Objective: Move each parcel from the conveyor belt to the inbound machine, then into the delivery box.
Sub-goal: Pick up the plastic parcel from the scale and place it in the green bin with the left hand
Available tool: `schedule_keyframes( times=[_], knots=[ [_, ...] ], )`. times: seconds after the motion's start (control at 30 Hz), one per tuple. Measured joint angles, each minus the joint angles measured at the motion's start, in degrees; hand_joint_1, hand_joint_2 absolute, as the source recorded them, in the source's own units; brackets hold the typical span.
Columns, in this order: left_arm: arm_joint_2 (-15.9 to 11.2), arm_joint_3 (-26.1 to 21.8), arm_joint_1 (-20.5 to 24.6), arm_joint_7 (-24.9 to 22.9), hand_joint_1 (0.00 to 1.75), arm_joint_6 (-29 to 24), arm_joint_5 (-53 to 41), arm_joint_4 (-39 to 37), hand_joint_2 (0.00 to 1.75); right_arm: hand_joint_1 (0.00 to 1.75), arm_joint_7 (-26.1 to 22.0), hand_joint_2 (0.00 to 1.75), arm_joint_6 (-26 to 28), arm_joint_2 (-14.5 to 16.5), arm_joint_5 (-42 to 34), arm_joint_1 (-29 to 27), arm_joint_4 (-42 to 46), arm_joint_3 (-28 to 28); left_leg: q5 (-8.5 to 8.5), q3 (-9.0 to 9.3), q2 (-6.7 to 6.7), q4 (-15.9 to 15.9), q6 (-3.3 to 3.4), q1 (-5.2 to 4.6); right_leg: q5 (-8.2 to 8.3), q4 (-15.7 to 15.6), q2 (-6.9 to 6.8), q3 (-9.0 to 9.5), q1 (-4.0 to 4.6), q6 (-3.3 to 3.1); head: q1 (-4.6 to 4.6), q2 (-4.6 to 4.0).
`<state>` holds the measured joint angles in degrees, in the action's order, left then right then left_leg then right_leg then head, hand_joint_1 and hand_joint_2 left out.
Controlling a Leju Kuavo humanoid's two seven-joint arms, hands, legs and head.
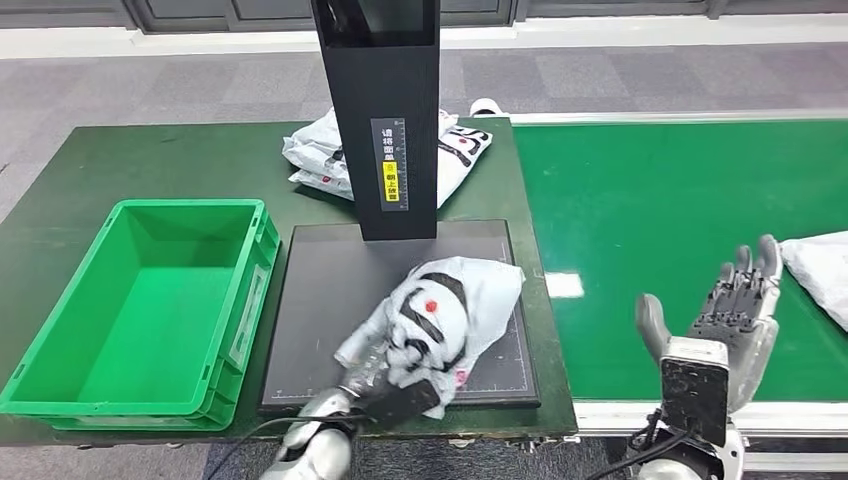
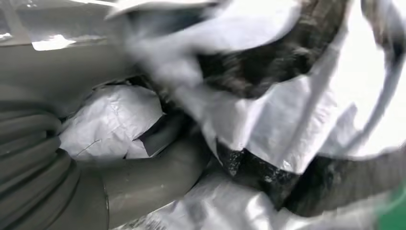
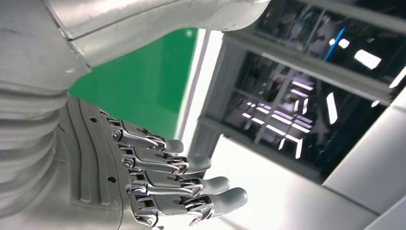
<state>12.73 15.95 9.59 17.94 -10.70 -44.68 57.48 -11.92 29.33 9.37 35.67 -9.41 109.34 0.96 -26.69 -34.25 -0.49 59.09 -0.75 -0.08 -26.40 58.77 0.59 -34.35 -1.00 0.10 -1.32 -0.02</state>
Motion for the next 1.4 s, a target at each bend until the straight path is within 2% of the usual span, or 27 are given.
schedule_keyframes(
  times=[0.3,0.47,0.67,0.87,1.1,1.3,1.4],
  knots=[
    [-2.8,-9.7,-5.5,0.9,1.75,-6.4,3.9,25.6,1.75,0.0,-1.5,1.75,0.8,0.0,-1.6,-1.6,-3.6,-3.6,0.08,0.06,0.01,0.0,-0.12,0.1,-0.04,0.1,-0.01,-0.23,0.06,-0.15,-0.01,0.01],
    [-3.6,-12.6,-6.6,1.6,1.75,-10.8,4.1,32.3,1.75,0.0,-1.3,1.75,1.2,-0.4,-1.8,-1.1,-5.9,-3.9,0.02,0.02,0.01,0.0,-0.09,0.1,-0.09,0.1,-0.02,-0.25,0.06,-0.18,-0.01,0.01],
    [-4.5,-15.1,-5.4,1.3,1.75,-15.4,4.0,36.3,1.75,0.0,-1.3,1.75,2.2,-2.0,-4.3,-0.1,-9.5,-5.2,0.02,0.02,-0.04,0.0,-0.08,0.1,-0.09,0.0,-0.08,-0.24,0.06,-0.17,-0.01,0.01],
    [-6.4,-15.5,-0.9,-1.7,1.75,-18.1,-0.8,38.8,1.75,0.0,-2.1,1.75,4.0,-4.0,-7.5,-0.2,-12.8,-6.2,0.04,0.03,-0.05,0.0,-0.09,0.09,-0.07,0.0,-0.08,-0.26,0.06,-0.16,-0.01,0.01],
    [-10.8,-15.7,10.9,-6.7,1.75,-16.4,-1.7,38.0,1.75,0.0,-2.1,1.75,4.3,-4.7,-8.4,-1.2,-14.0,-6.6,0.11,0.06,-0.06,0.0,-0.18,0.11,-0.03,0.1,-0.05,-0.26,0.07,-0.21,-0.01,0.01],
    [-12.3,-15.8,13.8,-7.3,1.75,-16.3,-1.7,37.1,1.75,0.0,-1.6,1.75,4.2,-4.7,-7.7,-1.6,-14.1,-6.7,0.11,0.05,-0.04,0.0,-0.18,0.1,-0.04,0.1,-0.04,-0.28,0.07,-0.21,-0.01,0.01],
    [-13.6,-15.9,17.1,-9.2,1.75,-15.5,-2.2,36.2,1.75,0.0,-0.3,1.75,3.2,-4.3,-5.4,-1.7,-13.9,-7.2,0.12,0.03,-0.05,0.0,-0.17,0.1,-0.03,0.1,-0.05,-0.29,0.07,-0.2,0.0,0.01]
  ],
)
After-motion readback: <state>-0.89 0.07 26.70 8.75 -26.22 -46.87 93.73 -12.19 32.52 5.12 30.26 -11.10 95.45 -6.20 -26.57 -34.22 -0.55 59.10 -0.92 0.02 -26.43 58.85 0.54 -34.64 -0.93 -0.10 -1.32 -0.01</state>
